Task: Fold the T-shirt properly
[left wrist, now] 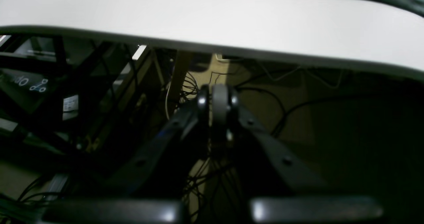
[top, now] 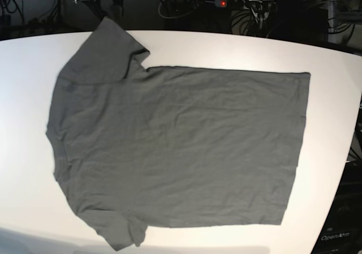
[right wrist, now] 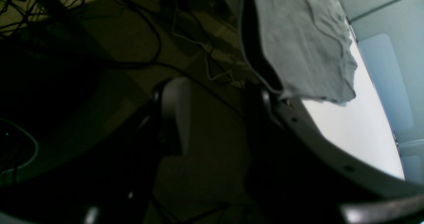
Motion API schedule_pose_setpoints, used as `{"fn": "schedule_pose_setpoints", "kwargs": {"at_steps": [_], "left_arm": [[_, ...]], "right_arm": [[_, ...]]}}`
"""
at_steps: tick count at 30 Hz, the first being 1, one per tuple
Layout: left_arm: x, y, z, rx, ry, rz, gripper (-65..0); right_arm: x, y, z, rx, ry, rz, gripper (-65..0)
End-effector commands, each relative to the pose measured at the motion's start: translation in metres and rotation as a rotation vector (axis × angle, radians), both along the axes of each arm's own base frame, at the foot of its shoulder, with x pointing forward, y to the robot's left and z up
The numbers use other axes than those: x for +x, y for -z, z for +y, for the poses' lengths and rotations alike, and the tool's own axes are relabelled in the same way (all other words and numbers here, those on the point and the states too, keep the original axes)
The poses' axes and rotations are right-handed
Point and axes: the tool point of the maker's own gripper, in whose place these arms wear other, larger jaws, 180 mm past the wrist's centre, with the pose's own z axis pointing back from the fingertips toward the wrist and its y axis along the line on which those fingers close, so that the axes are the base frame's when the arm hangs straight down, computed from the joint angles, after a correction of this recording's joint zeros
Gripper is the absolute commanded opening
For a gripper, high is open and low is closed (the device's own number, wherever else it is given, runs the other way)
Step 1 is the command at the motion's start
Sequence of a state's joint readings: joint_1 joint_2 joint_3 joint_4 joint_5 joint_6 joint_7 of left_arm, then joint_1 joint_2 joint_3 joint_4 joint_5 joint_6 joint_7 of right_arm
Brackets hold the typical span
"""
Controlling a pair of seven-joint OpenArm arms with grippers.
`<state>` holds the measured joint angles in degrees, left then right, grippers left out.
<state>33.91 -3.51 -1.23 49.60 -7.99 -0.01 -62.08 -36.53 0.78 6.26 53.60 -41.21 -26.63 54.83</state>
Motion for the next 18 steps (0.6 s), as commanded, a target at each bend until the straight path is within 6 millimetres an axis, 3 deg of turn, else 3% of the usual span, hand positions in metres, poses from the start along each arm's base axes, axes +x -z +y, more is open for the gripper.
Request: {"fn": "schedule_pose_setpoints", "kwargs": {"at_steps": [1,4,10,18], "left_arm": [[0.0,-0.007,0.0,0.005,0.002,-0.033,-63.9],[0.0,-0.007,0.0,0.006,0.003,-0.033,-63.9],[0.003,-0.008,0.0,0.006,0.004,-0.039,-63.9],[0.003,-0.008,-0.001,0.004,0.003,-0.041,-63.9]], "right_arm": [[-0.003,-0.006,-0.002,-0.019,-0.001,-0.025,-38.2],[-0.003,-0.006,-0.004,-0.022,0.004,-0.025,-38.2],[-0.003,-0.009,-0.033,-0.074,0.068,-0.034,-38.2],[-0.003,-0.009,-0.034,-0.078,0.072,-0.035,-38.2]]}}
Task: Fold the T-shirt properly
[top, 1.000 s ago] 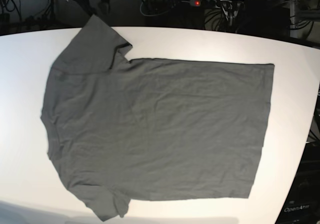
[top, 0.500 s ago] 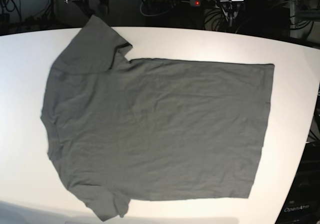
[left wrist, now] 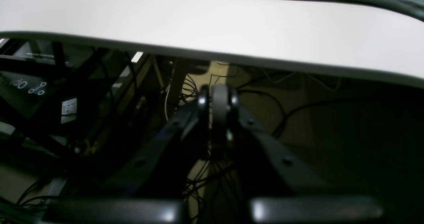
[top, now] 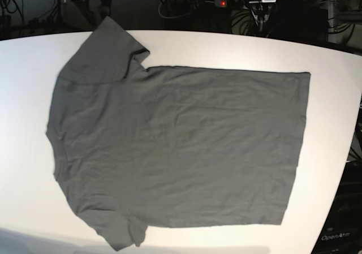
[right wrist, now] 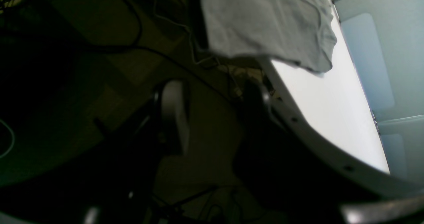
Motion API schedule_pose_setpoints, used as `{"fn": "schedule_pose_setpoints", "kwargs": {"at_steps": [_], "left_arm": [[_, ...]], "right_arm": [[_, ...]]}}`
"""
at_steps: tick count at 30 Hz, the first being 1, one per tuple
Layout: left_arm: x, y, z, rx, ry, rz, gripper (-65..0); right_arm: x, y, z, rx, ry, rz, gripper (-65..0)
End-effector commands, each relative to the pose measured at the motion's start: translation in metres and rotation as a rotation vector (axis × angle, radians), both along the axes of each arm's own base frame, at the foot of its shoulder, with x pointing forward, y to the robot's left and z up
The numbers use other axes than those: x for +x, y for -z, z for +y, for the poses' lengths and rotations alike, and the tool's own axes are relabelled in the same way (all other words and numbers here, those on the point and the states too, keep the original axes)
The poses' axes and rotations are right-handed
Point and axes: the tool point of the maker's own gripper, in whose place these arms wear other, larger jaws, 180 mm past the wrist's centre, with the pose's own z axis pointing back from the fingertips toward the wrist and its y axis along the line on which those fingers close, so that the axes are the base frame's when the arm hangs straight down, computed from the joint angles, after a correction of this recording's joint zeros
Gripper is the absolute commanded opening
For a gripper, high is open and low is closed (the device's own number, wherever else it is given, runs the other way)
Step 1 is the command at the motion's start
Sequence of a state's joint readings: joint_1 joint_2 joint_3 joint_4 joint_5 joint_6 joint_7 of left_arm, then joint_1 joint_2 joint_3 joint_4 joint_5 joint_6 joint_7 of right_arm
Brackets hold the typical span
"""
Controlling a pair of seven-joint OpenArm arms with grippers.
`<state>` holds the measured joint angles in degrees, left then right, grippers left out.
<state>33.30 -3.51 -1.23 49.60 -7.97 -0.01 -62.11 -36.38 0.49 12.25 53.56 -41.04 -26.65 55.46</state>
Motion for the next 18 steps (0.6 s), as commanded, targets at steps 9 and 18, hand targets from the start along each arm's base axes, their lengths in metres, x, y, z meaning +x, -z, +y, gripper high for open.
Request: {"fn": "schedule_pose_setpoints", "kwargs": {"at_steps": [9,18], "left_arm": [[-0.002,-0.007,-0.001,0.004,0.002,-0.03,-63.9],[-0.002,-0.007,-0.001,0.004,0.002,-0.03,-63.9]], "right_arm": [[-0.004,-0.007,-0.003,-0.026,-0.009,-0.023,-38.2],[-0.006,-0.022,0.007,-0.022,-0.021,-0.06,-38.2]]}}
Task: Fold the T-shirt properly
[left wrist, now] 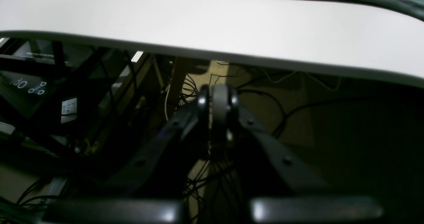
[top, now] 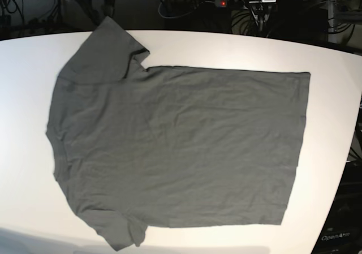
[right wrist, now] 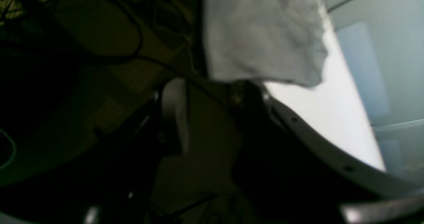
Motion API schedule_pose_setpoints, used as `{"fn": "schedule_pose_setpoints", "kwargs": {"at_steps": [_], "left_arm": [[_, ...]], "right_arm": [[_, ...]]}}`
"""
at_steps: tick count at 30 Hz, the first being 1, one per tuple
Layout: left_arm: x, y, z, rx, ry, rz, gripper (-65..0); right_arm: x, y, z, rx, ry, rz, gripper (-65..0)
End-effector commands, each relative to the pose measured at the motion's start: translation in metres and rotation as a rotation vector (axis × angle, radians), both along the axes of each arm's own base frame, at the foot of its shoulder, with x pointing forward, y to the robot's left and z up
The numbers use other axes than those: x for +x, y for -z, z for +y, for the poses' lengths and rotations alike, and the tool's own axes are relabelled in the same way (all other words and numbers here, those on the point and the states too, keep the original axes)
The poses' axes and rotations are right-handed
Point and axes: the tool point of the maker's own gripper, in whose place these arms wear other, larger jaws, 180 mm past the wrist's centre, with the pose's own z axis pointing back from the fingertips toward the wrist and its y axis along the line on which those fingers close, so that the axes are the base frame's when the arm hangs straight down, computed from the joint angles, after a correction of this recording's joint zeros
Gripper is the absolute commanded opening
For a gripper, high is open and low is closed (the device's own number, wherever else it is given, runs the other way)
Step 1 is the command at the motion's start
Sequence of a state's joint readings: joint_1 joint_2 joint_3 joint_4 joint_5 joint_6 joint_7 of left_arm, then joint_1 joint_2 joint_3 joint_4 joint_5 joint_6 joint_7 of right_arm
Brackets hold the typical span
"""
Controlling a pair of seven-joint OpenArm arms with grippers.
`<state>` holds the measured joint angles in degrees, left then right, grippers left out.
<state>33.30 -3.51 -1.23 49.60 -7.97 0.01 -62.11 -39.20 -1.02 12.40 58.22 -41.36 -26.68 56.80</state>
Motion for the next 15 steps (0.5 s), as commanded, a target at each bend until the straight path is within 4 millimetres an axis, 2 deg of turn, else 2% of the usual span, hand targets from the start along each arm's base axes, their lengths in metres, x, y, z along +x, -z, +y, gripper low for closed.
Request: {"fn": "schedule_pose_setpoints", "kwargs": {"at_steps": [1,15], "left_arm": [[-0.0017,-0.0067,-0.0008,0.003,0.002,-0.03,-63.9],[-0.0017,-0.0066,-0.0013,0.002,0.002,-0.03,-63.9]], "right_arm": [[-0.0032,-0.0071,-0.0023,-0.023,0.002,-0.025,-38.2],[-0.0017,-0.0075,0.0013,-0.018,0.001,-0.027,-38.2]]}}
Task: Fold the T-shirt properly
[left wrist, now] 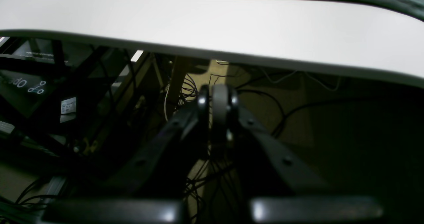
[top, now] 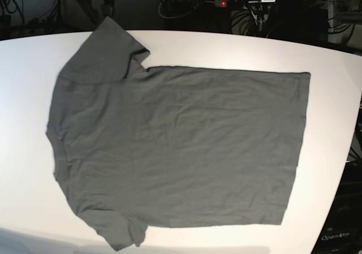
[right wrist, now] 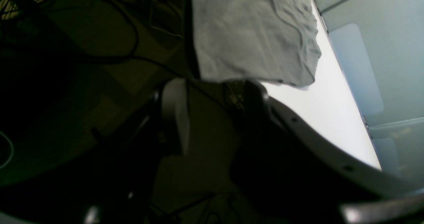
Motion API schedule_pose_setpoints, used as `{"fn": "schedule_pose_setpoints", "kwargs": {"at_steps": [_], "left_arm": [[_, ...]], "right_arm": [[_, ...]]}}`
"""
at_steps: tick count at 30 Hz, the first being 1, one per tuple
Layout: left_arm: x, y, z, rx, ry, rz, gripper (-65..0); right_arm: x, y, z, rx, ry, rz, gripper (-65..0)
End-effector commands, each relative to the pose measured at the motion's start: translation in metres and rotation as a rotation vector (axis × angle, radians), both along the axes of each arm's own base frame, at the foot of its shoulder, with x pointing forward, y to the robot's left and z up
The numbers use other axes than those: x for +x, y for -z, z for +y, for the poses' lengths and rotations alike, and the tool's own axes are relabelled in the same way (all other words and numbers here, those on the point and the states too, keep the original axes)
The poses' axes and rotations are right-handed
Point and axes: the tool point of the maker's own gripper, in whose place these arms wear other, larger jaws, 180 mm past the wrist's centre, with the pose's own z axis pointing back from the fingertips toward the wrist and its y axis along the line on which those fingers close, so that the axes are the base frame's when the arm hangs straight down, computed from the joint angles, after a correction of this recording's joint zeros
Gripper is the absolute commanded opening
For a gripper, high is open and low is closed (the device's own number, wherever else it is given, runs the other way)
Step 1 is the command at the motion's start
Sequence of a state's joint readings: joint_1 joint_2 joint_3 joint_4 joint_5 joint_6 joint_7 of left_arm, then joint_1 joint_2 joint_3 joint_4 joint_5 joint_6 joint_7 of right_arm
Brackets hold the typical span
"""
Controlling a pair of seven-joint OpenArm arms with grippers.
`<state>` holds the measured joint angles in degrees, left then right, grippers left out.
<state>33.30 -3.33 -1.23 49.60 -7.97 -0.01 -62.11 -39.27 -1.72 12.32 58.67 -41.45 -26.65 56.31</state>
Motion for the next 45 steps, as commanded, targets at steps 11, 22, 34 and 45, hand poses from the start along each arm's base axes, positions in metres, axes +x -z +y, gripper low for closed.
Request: {"fn": "schedule_pose_setpoints", "kwargs": {"at_steps": [11,22,34,45], "left_arm": [[0.0,-0.007,-0.001,0.002,0.001,-0.033,-63.9],[0.0,0.006,-0.001,0.004,0.0,0.0,-63.9],[0.004,0.005,-0.001,0.003,-0.001,-0.008,-63.9],[0.005,0.004,-0.001,0.003,0.0,-0.013,-63.9]], "right_arm": [[-0.002,-0.007,0.0,-0.019,-0.018,-0.028,-38.3],[0.001,-0.014,0.016,-0.044,-0.076,-0.039,-38.3],[0.006,-0.016,0.018,-0.049,-0.086,-0.05,-38.3],[0.011,-0.013,0.018,-0.046,-0.082,-0.054,-38.4]]}}
